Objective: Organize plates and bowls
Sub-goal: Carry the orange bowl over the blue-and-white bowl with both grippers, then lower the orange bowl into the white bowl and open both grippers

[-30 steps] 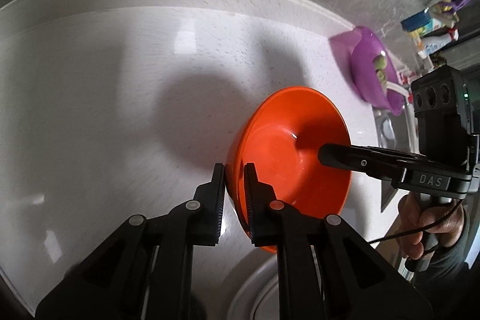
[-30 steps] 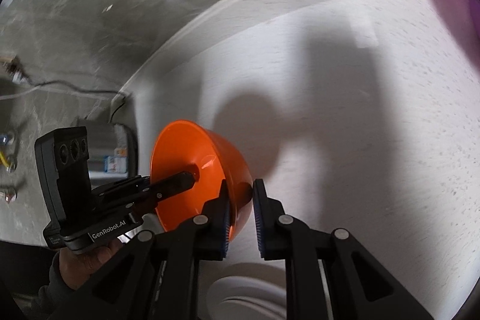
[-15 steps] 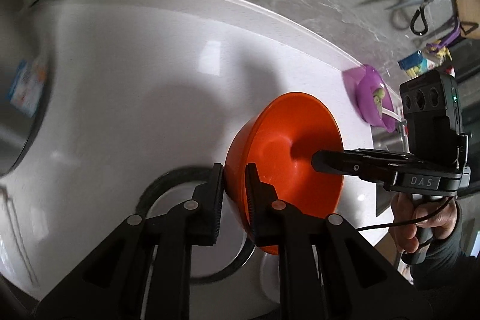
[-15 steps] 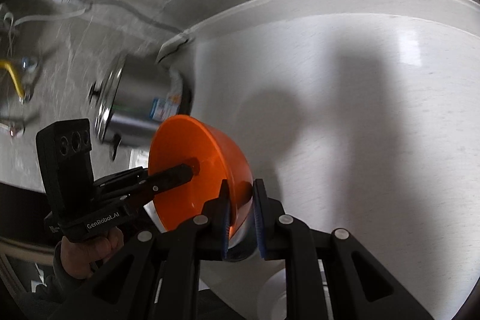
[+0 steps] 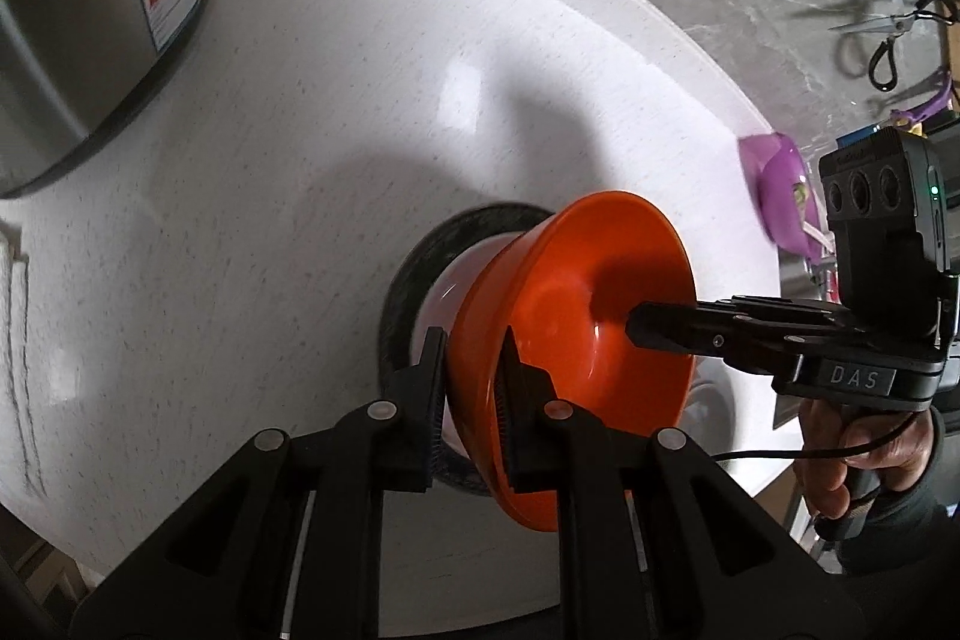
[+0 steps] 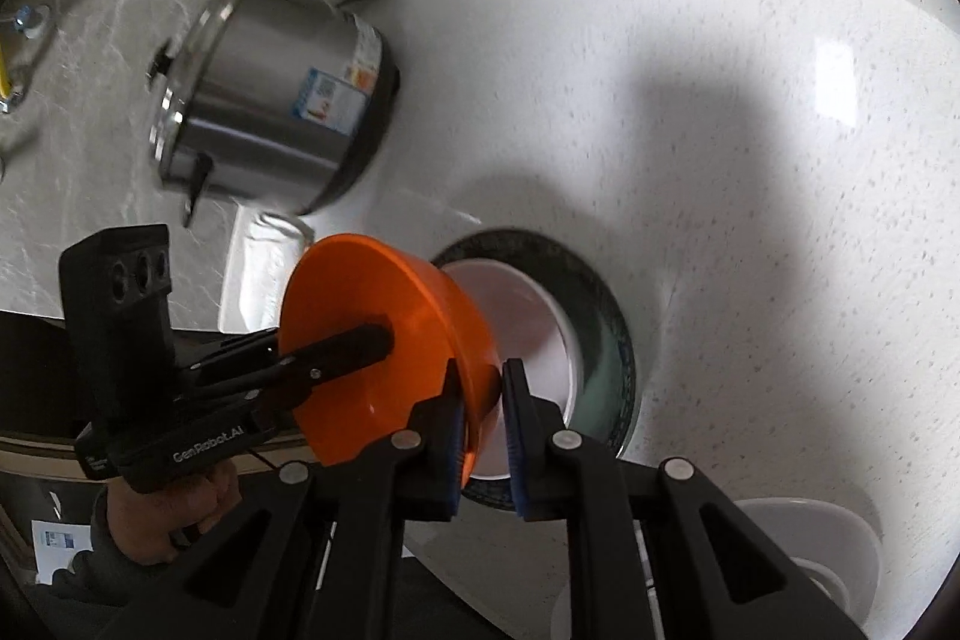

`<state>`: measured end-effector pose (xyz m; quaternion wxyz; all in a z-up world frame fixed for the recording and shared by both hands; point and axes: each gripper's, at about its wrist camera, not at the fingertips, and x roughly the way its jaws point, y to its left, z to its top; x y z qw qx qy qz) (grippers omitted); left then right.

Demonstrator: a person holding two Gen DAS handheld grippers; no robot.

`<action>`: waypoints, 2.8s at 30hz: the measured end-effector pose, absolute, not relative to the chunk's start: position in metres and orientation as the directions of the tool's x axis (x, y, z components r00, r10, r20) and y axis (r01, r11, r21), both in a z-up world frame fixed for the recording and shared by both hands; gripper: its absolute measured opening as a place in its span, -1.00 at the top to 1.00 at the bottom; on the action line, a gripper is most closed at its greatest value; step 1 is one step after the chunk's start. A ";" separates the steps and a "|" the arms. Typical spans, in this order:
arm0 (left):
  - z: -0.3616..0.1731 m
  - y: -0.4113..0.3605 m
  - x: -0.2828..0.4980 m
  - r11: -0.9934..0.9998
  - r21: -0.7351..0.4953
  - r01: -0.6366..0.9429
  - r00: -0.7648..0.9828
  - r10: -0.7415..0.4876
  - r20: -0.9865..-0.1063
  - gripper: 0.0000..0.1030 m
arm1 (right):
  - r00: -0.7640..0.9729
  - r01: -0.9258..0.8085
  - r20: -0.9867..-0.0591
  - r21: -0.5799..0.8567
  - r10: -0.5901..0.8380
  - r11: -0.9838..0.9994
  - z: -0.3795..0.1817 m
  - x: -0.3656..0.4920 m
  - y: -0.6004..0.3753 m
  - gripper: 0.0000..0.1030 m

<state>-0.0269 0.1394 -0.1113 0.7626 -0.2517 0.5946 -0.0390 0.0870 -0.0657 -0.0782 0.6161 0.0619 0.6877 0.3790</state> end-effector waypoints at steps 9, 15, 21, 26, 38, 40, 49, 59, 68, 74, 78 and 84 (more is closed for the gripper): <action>-0.130 0.134 -0.032 0.885 -0.408 -0.224 0.271 -0.346 -0.898 0.74 | -0.243 -0.369 -0.824 0.566 0.512 0.737 -0.096 0.083 -0.068 0.76; -0.136 0.127 -0.031 0.898 -0.387 -0.209 0.274 -0.326 -0.905 0.74 | -0.239 -0.369 -0.839 0.545 0.489 0.753 -0.100 0.082 -0.070 0.76; -0.136 0.120 -0.021 0.909 -0.366 -0.199 0.289 -0.303 -0.908 0.74 | -0.233 -0.386 -0.852 0.524 0.470 0.759 -0.101 0.083 -0.067 0.79; -0.134 0.121 -0.025 0.906 -0.379 -0.191 0.309 -0.311 -0.899 0.67 | -0.230 -0.409 -0.866 0.501 0.445 0.763 -0.100 0.082 -0.062 0.80; -0.120 0.116 -0.027 0.883 -0.447 -0.143 0.399 -0.362 -0.843 -0.18 | -0.206 -0.469 -0.899 0.437 0.386 0.767 -0.098 0.080 -0.054 0.84; -0.114 0.121 -0.029 0.877 -0.454 -0.157 0.436 -0.351 -0.829 -0.25 | -0.201 -0.476 -0.908 0.419 0.368 0.773 -0.099 0.079 -0.053 0.83; -0.119 0.127 -0.031 0.885 -0.427 -0.186 0.432 -0.317 -0.845 -0.25 | -0.195 -0.483 -0.918 0.397 0.346 0.780 -0.102 0.080 -0.049 0.84; -0.129 0.147 -0.041 0.876 -0.428 -0.223 0.430 -0.306 -0.849 -0.25 | -0.128 -0.602 -0.959 0.276 0.251 0.749 -0.098 0.066 -0.029 0.70; -0.136 0.151 -0.045 0.872 -0.430 -0.233 0.426 -0.306 -0.851 -0.25 | -0.057 -0.688 -0.980 0.176 0.190 0.704 -0.090 0.052 -0.014 0.42; -0.139 0.154 -0.047 0.871 -0.429 -0.239 0.427 -0.303 -0.852 -0.25 | -0.010 -0.713 -0.988 0.116 0.156 0.692 -0.085 0.050 -0.010 0.23; -0.142 0.153 -0.050 0.869 -0.434 -0.238 0.425 -0.309 -0.851 -0.25 | -0.026 -0.706 -0.986 0.136 0.166 0.695 -0.088 0.051 -0.012 0.19; -0.144 0.152 -0.055 0.875 -0.436 -0.212 0.425 -0.319 -0.847 -0.25 | -0.039 -0.682 -0.970 0.200 0.239 0.704 -0.082 0.054 -0.020 0.16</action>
